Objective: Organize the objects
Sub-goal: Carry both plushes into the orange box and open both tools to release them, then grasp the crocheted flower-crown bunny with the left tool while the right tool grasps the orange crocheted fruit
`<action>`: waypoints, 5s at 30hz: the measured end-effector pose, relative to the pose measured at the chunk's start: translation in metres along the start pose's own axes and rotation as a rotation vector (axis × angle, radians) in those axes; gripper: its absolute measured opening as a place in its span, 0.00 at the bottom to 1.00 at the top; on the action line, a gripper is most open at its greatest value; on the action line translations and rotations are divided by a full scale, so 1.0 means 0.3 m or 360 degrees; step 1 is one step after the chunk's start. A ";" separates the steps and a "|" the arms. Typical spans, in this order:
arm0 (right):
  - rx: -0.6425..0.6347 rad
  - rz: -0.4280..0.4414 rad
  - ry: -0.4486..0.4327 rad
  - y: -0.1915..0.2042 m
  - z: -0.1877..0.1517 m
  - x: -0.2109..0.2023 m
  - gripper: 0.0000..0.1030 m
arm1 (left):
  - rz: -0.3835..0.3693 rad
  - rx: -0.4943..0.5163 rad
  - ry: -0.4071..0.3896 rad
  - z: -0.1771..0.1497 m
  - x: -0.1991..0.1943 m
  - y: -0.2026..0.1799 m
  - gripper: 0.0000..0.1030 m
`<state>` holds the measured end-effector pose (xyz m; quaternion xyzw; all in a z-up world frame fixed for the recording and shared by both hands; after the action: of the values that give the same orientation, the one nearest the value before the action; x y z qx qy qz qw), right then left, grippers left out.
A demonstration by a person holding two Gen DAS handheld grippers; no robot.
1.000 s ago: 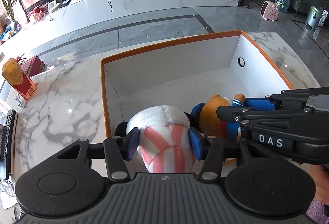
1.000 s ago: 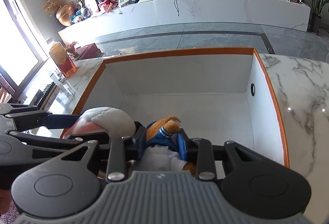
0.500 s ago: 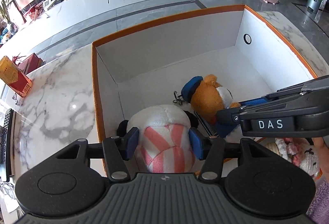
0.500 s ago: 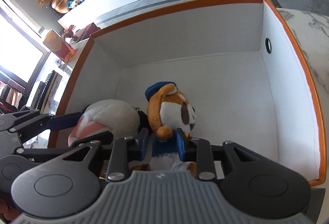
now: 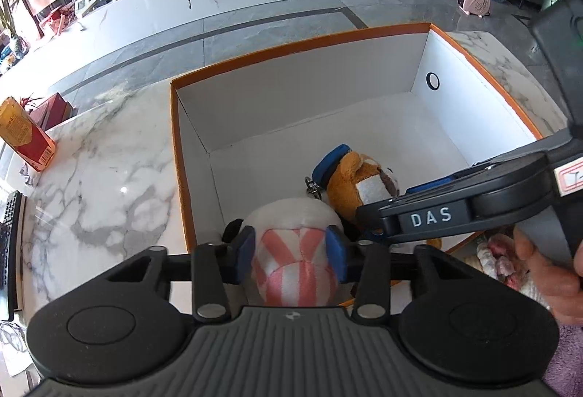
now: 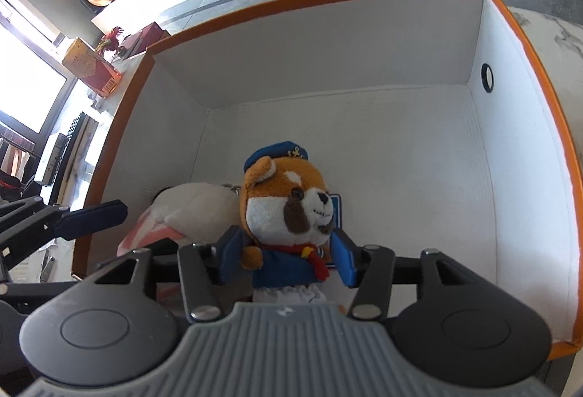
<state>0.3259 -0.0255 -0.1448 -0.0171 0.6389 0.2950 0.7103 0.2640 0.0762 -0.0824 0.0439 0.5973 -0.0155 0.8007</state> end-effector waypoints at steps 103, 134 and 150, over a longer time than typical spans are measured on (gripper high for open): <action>-0.0056 -0.0209 -0.0383 -0.186 -0.552 -0.277 0.55 | -0.0430 -0.0214 -0.0054 -0.345 -0.084 -0.324 0.57; 0.0179 -0.0356 0.0043 -0.327 -0.602 -0.181 0.53 | -0.0464 -0.0752 0.0308 -0.171 0.076 -0.471 0.71; 0.0174 -0.0356 0.0032 -0.311 -0.608 -0.167 0.51 | -0.0502 -0.0801 0.0351 -0.192 0.154 -0.481 0.58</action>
<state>0.2030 -0.1957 -0.1650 -0.0524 0.6551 0.1786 0.7322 0.2110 -0.0611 -0.1504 -0.2474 0.6650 0.0137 0.7046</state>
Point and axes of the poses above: each gripper's, at about its wrist camera, not at the fingertips, and x roughly the way its jaws point, y to its left, z to its top, the point moved 6 cm from there along x, roughly the way its jaws point, and after that the axes turned 13 degrees about y, right-handed, at the moved point
